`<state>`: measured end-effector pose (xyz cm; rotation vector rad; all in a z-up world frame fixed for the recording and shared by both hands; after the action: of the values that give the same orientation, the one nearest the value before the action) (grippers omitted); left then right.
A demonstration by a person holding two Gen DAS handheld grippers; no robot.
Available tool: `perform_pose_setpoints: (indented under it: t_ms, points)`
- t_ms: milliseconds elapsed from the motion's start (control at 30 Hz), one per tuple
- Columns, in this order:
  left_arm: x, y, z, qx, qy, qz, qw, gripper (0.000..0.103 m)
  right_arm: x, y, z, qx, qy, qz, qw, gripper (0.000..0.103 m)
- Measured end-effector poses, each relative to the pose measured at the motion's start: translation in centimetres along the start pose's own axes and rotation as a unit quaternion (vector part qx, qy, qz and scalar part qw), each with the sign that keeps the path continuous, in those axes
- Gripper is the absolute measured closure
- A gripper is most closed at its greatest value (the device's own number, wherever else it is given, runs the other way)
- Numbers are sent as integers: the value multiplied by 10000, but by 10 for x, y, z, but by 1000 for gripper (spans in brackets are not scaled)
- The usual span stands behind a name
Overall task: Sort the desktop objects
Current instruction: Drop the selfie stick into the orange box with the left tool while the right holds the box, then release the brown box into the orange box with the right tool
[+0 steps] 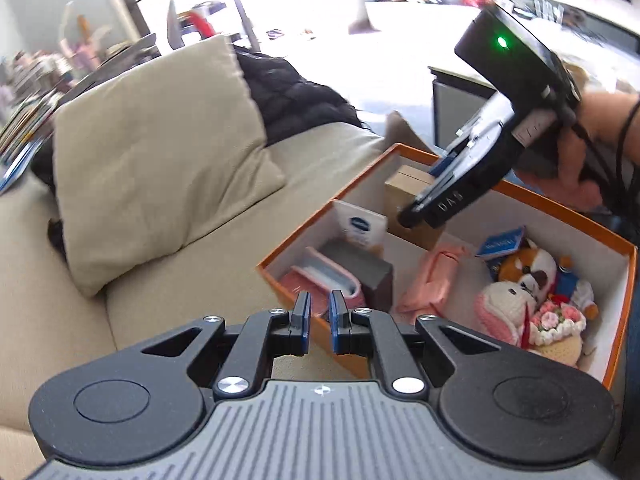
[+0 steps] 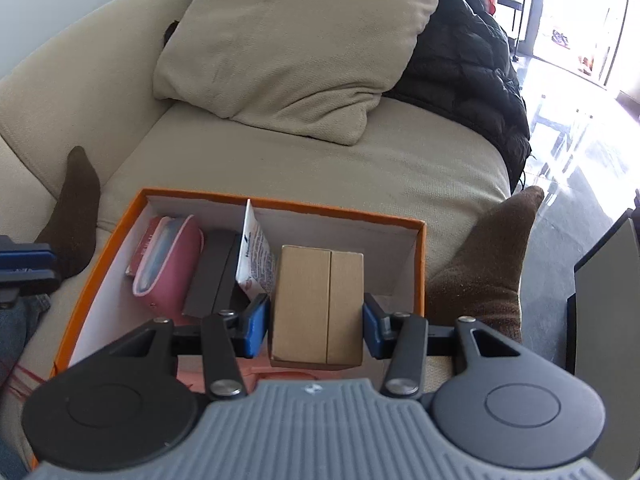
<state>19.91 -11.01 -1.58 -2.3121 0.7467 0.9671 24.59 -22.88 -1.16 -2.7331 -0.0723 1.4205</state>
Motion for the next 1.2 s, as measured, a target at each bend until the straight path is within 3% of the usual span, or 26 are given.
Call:
perform_pose_setpoints:
  t_ms: [167,400,733,933,1200]
  points:
    - [-1,-12,16,-442,-81,-55,9990,92,17,-7,0,41,-13,189,9998,53]
    - [-3,-16,32,-666,-153,7,9977,92,27,-14,1,-99,181,427,9989,52]
    - [-8,-15,36,-757,-107,55,9971,92,29,-16,-1,-53,-2,274,9996,54]
    - [-24,-10,36,-908,-22,45,9959,87,-1,-24,4,-269,190,246,9992,53]
    - [-65,15,29,-1322,430,-79,9903,81,-80,-53,31,-764,821,-25,9937,48]
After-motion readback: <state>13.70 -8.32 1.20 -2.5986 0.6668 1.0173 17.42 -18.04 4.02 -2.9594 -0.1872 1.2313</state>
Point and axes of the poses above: each gripper's, at about its wrist camera, not at the fingertips, and x roughly the way its jaws point, y to its right, z to its underside, the point moved 1 cm from there along x, roughly the way its jaws point, and after that the axes turned 1 degree about -x, right-handed, at the moved point
